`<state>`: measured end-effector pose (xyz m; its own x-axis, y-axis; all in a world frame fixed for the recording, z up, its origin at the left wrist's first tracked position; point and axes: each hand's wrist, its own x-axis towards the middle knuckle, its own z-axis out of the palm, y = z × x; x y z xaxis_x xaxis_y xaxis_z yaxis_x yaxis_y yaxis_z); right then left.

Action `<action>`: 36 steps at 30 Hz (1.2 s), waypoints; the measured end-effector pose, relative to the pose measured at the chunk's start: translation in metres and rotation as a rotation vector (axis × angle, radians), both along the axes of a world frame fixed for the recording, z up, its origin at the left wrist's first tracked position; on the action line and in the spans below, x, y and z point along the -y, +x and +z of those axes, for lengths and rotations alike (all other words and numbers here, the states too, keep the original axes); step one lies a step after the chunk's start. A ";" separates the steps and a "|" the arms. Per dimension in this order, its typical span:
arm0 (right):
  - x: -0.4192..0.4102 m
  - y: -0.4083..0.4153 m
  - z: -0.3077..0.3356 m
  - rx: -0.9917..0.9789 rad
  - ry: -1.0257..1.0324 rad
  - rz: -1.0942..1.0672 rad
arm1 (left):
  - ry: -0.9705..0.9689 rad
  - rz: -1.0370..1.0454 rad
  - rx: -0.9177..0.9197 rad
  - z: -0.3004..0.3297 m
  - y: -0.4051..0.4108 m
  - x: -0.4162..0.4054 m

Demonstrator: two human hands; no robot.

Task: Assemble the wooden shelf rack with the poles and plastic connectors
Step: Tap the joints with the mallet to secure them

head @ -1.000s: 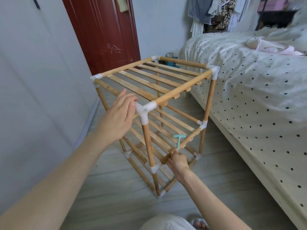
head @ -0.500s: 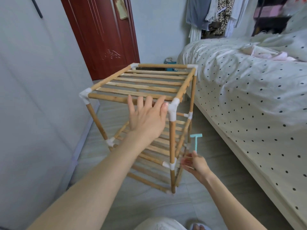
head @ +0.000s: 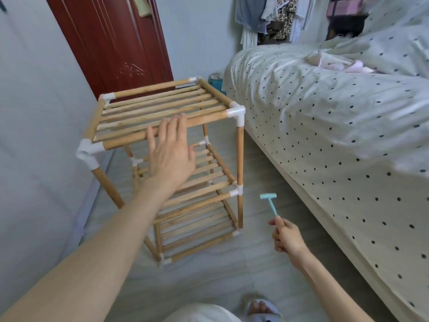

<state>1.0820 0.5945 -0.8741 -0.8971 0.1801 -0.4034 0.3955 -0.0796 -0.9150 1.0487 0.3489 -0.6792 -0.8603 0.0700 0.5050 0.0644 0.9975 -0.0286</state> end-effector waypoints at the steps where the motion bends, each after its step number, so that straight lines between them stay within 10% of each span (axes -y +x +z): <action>1: 0.000 -0.007 0.004 -0.016 -0.003 -0.019 | -0.022 0.032 0.002 0.000 -0.001 0.005; 6: 0.012 -0.039 0.008 -0.027 -0.013 -0.310 | -0.107 0.049 -0.020 -0.009 0.000 0.006; 10: 0.021 -0.038 -0.014 0.045 -0.073 0.078 | -0.126 0.072 -0.029 -0.011 -0.003 0.008; 14: 0.007 -0.056 -0.015 0.037 -0.023 -0.439 | -0.135 0.080 -0.028 -0.012 -0.004 0.010; 19: 0.016 -0.047 -0.021 0.068 -0.086 0.083 | -0.134 0.089 -0.047 -0.012 -0.004 0.008; 23: 0.015 -0.061 -0.011 0.079 -0.005 -0.418 | -0.134 0.094 -0.046 -0.012 -0.003 0.005; 27: 0.036 -0.047 -0.011 0.087 -0.040 0.133 | -0.136 0.099 -0.049 -0.012 -0.002 0.005; 32: 0.023 -0.062 -0.006 0.095 -0.203 -0.419 | -0.150 0.103 -0.038 -0.012 -0.003 0.005; 36: 0.031 -0.049 -0.012 0.095 -0.365 0.113 | -0.160 0.106 -0.037 -0.013 -0.005 0.007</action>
